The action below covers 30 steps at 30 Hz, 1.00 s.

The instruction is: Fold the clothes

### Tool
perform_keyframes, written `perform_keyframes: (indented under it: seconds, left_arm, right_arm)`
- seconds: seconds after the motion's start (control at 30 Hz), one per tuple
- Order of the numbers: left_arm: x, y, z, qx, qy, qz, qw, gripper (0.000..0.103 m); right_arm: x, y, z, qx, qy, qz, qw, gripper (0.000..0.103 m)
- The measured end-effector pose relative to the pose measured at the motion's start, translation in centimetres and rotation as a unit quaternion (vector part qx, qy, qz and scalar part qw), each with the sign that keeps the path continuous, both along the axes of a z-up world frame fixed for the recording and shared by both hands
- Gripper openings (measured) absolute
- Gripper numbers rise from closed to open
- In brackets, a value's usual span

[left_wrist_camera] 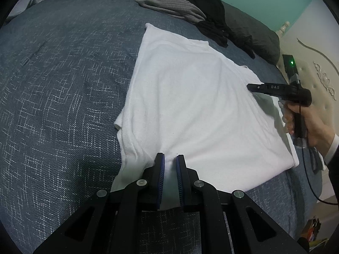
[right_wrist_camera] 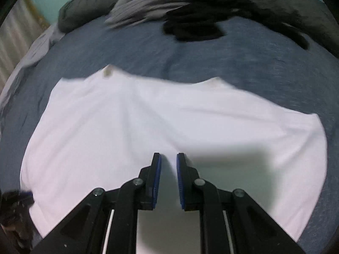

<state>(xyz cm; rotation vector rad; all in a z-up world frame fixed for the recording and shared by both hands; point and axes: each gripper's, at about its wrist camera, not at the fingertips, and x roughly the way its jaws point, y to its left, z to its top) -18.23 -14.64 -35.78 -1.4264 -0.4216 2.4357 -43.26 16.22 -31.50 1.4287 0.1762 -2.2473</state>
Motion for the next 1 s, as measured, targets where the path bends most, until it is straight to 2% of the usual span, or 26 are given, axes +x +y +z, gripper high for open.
perform_keyframes:
  seconds: [0.1,0.23,0.33,0.4,0.53,0.73,0.93,1.0]
  left_arm:
    - [0.0,0.0,0.0,0.001,0.000,-0.001,1.0000,0.012]
    - [0.0,-0.1,0.0,0.005,-0.001,0.000,1.0000,0.012]
    - [0.0,-0.2,-0.1,0.006,-0.002,0.001,1.0000,0.012]
    - [0.0,-0.2,-0.1,0.006,-0.002,0.000,1.0000,0.012]
    - [-0.2,-0.5,0.0,0.007,-0.003,-0.004,1.0000,0.012]
    - [-0.2,-0.6,0.0,0.009,-0.003,-0.003,0.9999,0.012]
    - [0.0,-1.8,0.4,0.031,-0.005,0.005,0.9995,0.012]
    - [0.4,-2.6,0.9,0.024,-0.002,0.017,0.9996,0.012]
  right_arm:
    - [-0.9,4.3,0.6,0.011,0.008,-0.067,0.998,0.013]
    - [0.0,9.3,1.7,0.008,0.012,-0.121,0.993,0.013]
    - [3.4,10.9,3.4,-0.054,0.016,-0.108,0.993,0.013]
    - [6.1,11.4,3.8,-0.073,0.008,-0.090,0.993,0.013]
    - [10.5,12.7,2.8,-0.065,-0.020,-0.071,0.995,0.013]
    - [14.4,17.7,0.7,-0.029,-0.048,-0.120,0.991,0.013]
    - [16.8,21.4,1.7,-0.014,-0.044,-0.157,0.986,0.013]
    - [17.3,22.0,1.9,-0.013,-0.044,-0.162,0.986,0.013]
